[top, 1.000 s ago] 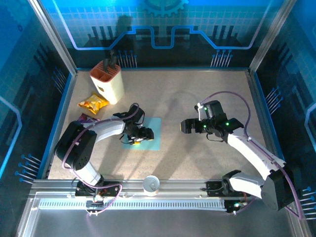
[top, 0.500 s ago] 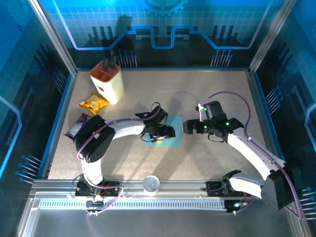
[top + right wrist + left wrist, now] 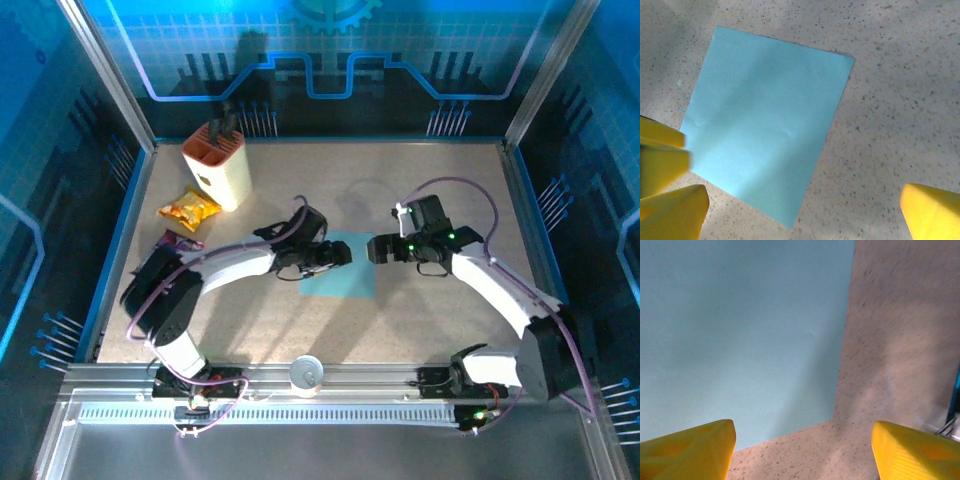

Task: Fold a paper plane with a square sheet of paper (fold left side to right side)

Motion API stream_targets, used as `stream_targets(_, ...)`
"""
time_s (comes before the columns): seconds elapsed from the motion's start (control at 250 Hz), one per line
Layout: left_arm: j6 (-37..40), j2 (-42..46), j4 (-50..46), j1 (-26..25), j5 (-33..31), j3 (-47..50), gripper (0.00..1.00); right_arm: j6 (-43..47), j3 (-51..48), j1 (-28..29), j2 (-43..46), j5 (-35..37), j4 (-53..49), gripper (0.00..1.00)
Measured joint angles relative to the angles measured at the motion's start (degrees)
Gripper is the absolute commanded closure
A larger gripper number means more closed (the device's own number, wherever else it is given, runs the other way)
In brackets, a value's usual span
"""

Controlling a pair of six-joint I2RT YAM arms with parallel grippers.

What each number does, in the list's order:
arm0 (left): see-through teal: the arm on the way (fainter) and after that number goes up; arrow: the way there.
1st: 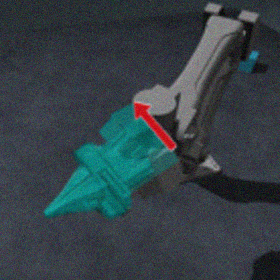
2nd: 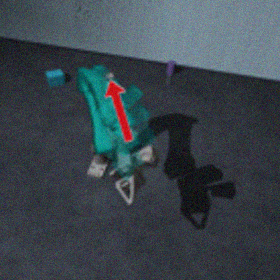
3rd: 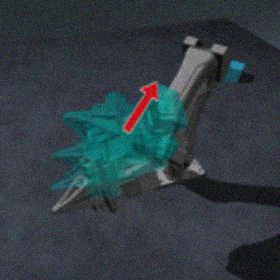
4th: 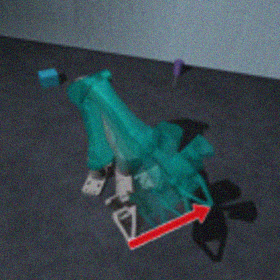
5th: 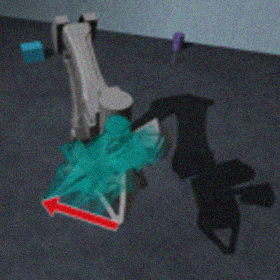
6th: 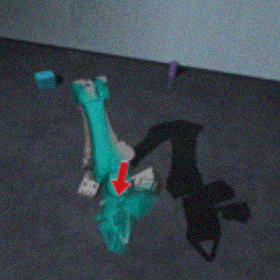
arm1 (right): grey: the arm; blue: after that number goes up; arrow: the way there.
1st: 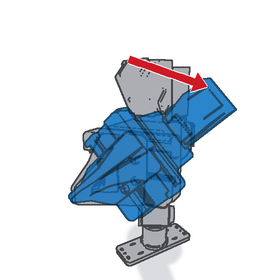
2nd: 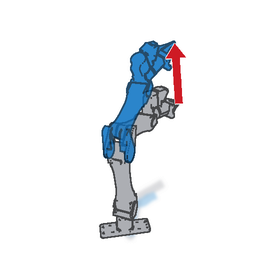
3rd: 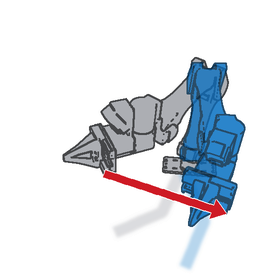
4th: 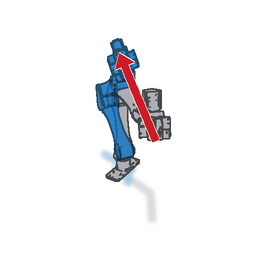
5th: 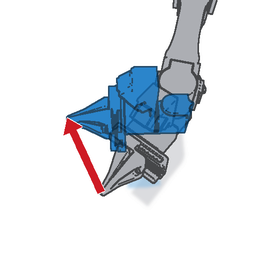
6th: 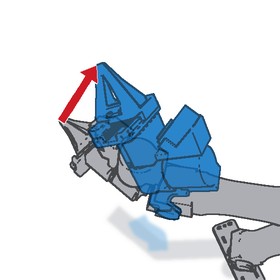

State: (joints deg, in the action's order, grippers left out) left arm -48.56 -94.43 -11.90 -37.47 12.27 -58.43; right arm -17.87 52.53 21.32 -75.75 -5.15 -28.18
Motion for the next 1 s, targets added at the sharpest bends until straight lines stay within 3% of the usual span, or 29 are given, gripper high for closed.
stream_targets(0.264,1.03,0.57,0.39,4.42,0.92,4.2,0.59,1.97,11.65,1.51,-18.6,0.48,1.18,0.0)
stream_targets(0.631,1.95,-5.75,0.66,4.63,1.16,4.24,0.62,3.61,21.24,3.54,-34.01,2.45,0.81,0.0)
stream_targets(0.999,1.6,-6.86,2.4,4.63,1.2,5.38,0.6,4.46,22.32,6.32,-36.94,5.7,0.24,0.0)
